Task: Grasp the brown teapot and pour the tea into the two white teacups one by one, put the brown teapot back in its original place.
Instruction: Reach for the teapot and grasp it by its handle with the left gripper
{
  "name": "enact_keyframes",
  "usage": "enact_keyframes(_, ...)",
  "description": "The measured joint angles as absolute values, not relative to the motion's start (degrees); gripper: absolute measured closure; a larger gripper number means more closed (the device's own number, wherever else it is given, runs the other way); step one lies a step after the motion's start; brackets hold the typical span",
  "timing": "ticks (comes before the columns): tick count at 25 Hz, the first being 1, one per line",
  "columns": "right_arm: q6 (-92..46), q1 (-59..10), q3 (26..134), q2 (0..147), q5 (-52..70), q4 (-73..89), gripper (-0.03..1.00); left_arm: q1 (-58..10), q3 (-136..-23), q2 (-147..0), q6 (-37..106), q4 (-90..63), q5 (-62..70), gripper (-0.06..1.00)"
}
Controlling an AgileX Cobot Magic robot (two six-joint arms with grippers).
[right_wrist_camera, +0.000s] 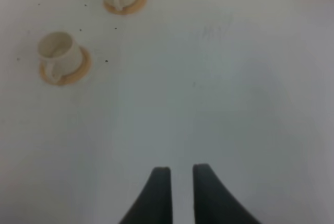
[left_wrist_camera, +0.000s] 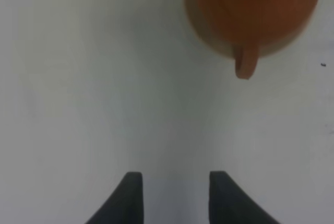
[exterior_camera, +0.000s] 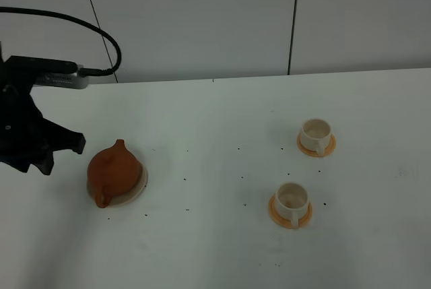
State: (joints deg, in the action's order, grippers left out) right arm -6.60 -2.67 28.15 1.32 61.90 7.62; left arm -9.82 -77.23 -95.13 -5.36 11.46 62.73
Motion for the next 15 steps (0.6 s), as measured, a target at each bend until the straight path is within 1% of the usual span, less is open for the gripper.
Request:
enact_keyframes(8, -6.6, -2.67, 28.15, 1.32, 61.9, 7.62, 0.85, -13.49, -79.21, -99.98, -13.38, 16.85, 64.49, 0.57)
enact_keyframes(15, -6.6, -2.67, 28.15, 1.32, 61.9, 7.66, 0.85, -15.57, -79.26, -103.78, -15.65, 18.17, 64.3, 0.57)
